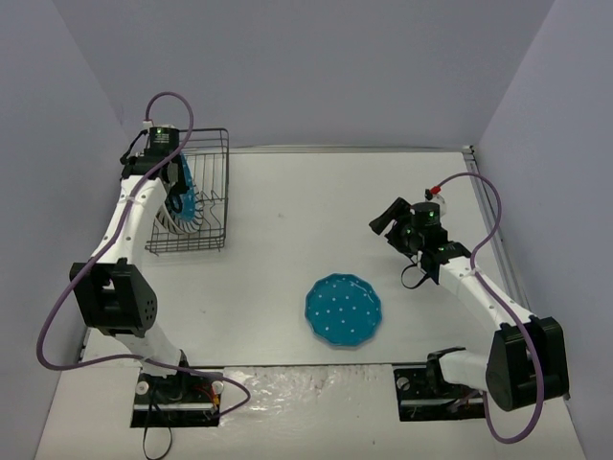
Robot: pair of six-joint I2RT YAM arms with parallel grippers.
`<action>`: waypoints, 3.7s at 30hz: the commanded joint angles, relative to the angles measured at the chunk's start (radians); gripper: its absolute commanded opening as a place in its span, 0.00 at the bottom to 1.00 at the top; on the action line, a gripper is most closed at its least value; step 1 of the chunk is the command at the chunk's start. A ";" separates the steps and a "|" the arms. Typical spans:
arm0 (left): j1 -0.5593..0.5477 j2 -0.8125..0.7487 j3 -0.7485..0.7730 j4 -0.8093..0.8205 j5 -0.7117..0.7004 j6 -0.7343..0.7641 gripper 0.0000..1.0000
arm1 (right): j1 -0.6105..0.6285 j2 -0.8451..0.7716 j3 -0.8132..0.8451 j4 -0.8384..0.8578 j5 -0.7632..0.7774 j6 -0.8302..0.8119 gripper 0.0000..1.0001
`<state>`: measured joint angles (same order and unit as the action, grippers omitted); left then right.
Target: Load the plates into the dish rack
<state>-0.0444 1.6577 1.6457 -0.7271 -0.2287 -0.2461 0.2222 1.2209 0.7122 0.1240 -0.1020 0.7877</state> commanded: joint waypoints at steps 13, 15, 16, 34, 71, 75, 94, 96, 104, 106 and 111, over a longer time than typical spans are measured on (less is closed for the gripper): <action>0.009 -0.014 0.085 0.120 0.008 0.030 0.00 | -0.004 -0.003 0.003 0.069 -0.010 0.008 0.72; 0.009 -0.008 0.082 0.120 0.015 0.026 0.00 | -0.003 -0.002 0.003 0.072 -0.010 0.007 0.72; 0.009 -0.006 0.080 0.121 0.022 0.024 0.00 | -0.003 -0.001 0.003 0.072 -0.010 0.007 0.72; 0.009 0.050 0.067 0.113 0.072 -0.026 0.00 | -0.003 -0.001 -0.003 0.079 -0.014 0.009 0.72; 0.006 0.144 0.140 -0.031 0.000 -0.060 0.06 | -0.004 -0.015 -0.021 0.093 -0.024 0.018 0.72; 0.006 0.146 0.141 -0.030 0.003 -0.059 0.14 | -0.004 -0.018 -0.022 0.093 -0.025 0.018 0.72; 0.000 0.185 0.184 -0.080 -0.038 -0.044 0.28 | -0.004 -0.021 -0.019 0.092 -0.025 0.018 0.72; 0.001 0.180 0.183 -0.079 -0.041 -0.045 0.32 | -0.004 -0.019 -0.017 0.093 -0.027 0.016 0.72; -0.001 0.145 0.205 -0.101 -0.067 -0.031 0.37 | -0.004 -0.019 -0.020 0.094 -0.028 0.016 0.72; -0.001 0.137 0.216 -0.109 -0.067 -0.028 0.37 | -0.003 -0.020 -0.020 0.097 -0.028 0.017 0.72; -0.007 0.103 0.258 -0.140 -0.086 -0.017 0.37 | -0.004 -0.025 -0.019 0.095 -0.027 0.016 0.72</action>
<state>-0.0456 1.8689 1.8175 -0.8392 -0.2681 -0.2803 0.2222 1.2228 0.6857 0.1620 -0.1207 0.8070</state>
